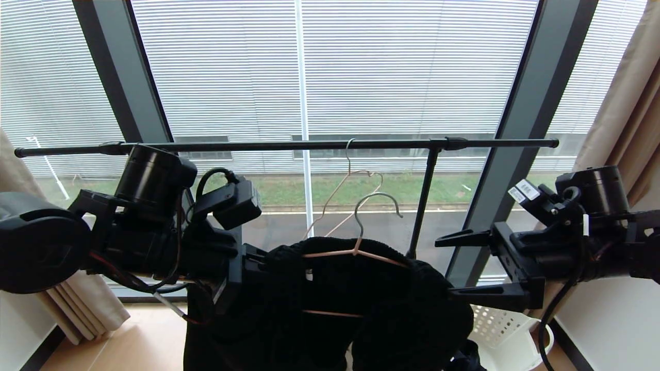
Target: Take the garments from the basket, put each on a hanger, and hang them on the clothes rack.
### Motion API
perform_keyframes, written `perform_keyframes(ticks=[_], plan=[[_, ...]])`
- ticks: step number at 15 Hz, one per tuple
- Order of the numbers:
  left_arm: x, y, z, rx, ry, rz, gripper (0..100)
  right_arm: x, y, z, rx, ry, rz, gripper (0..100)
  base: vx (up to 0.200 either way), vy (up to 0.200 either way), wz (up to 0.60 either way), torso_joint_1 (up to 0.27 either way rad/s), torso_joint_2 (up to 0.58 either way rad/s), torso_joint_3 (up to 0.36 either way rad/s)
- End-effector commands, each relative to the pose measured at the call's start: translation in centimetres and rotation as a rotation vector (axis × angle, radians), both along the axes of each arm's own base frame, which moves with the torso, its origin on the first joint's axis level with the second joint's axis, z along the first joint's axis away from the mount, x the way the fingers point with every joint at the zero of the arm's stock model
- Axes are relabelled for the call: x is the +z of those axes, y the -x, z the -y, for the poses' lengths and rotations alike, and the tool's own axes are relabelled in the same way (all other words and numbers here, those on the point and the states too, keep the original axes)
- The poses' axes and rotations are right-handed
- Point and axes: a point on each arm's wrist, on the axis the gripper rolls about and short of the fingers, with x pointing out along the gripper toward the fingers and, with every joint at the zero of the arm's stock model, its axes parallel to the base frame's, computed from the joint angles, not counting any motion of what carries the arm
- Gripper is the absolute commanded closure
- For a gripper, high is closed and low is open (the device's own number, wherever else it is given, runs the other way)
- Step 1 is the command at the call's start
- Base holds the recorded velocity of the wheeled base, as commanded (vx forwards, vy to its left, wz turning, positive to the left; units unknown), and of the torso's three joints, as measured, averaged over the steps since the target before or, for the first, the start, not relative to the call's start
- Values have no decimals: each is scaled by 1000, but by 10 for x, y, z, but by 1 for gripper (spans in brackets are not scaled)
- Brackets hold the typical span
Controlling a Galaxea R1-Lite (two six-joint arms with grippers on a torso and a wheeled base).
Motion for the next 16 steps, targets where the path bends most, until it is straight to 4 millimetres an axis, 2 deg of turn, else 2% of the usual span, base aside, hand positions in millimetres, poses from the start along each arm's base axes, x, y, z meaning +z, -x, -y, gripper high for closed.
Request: perform_keyframes(ticks=[1, 6, 8, 12, 16], plan=[[3, 11, -14, 42, 15, 10, 100, 19, 7, 1, -23, -3, 56, 0, 0, 0, 0, 0, 0, 0], [10, 20, -31, 98, 27, 31, 100, 15, 5, 2, -110, 72, 64, 0, 0, 0, 0, 0, 0, 0], [16, 32, -41, 126, 40, 52, 100, 0, -1, -6, -172, 156, 98, 0, 0, 0, 0, 0, 0, 0], [24, 39, -43, 131, 54, 81, 100, -28, -8, -8, -167, 157, 163, 0, 0, 0, 0, 0, 0, 0], [26, 39, -47, 146, 56, 87, 100, -32, -7, -5, -108, 124, 188, 0, 0, 0, 0, 0, 0, 0]])
